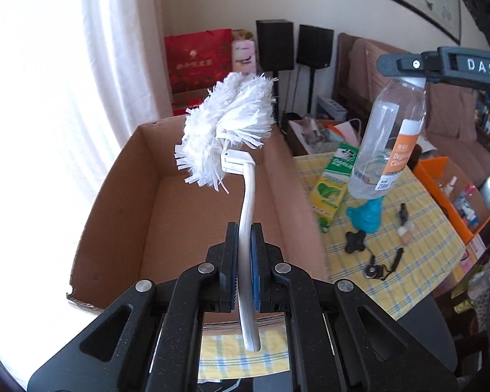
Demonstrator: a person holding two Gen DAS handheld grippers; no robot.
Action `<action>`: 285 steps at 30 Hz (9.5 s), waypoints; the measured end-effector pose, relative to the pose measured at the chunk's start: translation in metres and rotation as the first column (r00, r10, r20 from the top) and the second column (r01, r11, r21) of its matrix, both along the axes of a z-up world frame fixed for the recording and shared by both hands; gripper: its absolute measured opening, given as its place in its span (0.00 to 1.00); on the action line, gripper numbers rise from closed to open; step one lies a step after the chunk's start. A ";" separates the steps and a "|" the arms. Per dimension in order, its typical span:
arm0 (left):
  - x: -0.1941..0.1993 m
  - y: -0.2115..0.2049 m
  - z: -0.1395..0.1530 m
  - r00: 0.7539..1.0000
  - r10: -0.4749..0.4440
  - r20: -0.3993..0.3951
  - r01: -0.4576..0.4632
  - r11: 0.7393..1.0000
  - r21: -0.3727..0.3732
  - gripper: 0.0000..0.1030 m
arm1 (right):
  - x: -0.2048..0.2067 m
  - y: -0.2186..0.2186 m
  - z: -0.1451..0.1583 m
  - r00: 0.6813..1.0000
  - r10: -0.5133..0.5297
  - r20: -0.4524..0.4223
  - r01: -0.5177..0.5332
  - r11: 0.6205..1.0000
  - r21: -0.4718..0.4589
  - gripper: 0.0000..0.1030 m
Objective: Organize objects
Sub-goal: 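Lift and carry the duster with the left gripper while the right carries the bottle into the box, then open the left gripper to drop the duster while the right gripper releases the bottle in the box, then withdraw both grippers from the box back over the table, then close the left gripper on one black knob while the right gripper grasps the other knob, then carry the black knob in the left gripper while the right carries its knob over the box, then open the left gripper over the box while the right gripper releases its knob into it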
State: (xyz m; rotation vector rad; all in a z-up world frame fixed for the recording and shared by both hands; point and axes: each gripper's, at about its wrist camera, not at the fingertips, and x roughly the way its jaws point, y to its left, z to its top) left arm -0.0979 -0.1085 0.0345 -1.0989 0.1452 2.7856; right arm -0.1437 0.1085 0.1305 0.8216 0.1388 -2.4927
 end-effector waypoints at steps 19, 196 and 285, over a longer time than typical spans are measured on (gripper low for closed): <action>-0.030 -0.060 -0.039 0.989 0.098 0.112 -0.093 0.994 -0.051 0.07 | -0.041 -0.078 0.011 0.996 0.084 0.027 -0.084 0.996 0.018 0.28; -0.075 0.197 -0.158 0.968 -0.107 0.225 0.065 0.980 0.187 0.33 | -0.046 0.165 -0.229 0.944 -0.206 0.260 0.162 0.970 0.180 0.35; 0.008 -0.028 -0.037 0.979 0.196 0.060 -0.204 0.957 0.204 0.53 | 0.031 -0.099 -0.125 0.970 0.183 0.159 -0.192 0.980 0.044 0.37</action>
